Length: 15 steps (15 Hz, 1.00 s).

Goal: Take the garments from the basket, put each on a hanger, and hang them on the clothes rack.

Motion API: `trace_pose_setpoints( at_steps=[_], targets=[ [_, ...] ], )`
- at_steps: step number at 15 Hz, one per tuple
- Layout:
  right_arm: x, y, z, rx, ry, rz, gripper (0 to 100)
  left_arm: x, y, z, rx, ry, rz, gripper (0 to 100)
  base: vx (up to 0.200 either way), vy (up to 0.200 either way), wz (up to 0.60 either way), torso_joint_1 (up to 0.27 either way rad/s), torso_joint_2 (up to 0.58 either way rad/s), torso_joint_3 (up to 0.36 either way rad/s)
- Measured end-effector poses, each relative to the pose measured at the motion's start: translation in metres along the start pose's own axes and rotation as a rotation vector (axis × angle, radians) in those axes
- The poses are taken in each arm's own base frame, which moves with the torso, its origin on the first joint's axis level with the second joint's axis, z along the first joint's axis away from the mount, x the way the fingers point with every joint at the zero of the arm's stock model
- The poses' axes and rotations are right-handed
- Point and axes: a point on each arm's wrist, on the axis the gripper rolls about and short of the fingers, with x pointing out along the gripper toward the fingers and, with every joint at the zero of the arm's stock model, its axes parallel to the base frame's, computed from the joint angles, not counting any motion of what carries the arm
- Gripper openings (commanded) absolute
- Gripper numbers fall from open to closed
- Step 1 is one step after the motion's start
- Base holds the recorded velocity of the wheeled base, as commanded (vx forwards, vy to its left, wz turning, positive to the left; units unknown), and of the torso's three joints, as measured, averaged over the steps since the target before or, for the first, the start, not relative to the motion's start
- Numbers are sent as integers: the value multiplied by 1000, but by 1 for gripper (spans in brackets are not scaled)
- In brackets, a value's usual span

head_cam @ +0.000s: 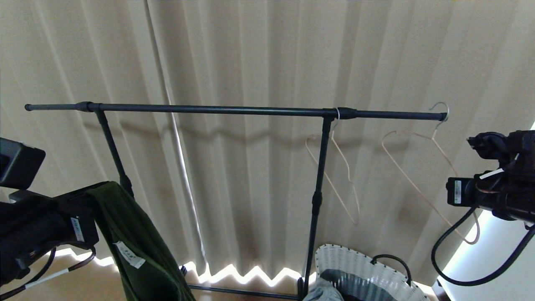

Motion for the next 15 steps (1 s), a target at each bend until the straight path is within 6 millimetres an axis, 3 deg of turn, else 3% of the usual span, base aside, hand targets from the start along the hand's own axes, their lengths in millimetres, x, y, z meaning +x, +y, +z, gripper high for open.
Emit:
trace_pose_setpoints(
  at_steps=[2, 11, 15],
  targets=[
    [-12, -3, -6, 2, -6, 1, 0, 2, 0, 1, 9, 2, 1, 0, 0, 0, 0, 0, 0, 0],
    [-45, -11, -29, 0, -22, 45, 0, 6, 0, -2, 34, 22, -2, 0, -200, 0, 0, -1, 2, 2],
    [-47, -12, -30, 1, -25, 46, 0, 6, -1, -1, 35, 16, -5, 0, 0, 0, 0, 0, 0, 0]
  ],
)
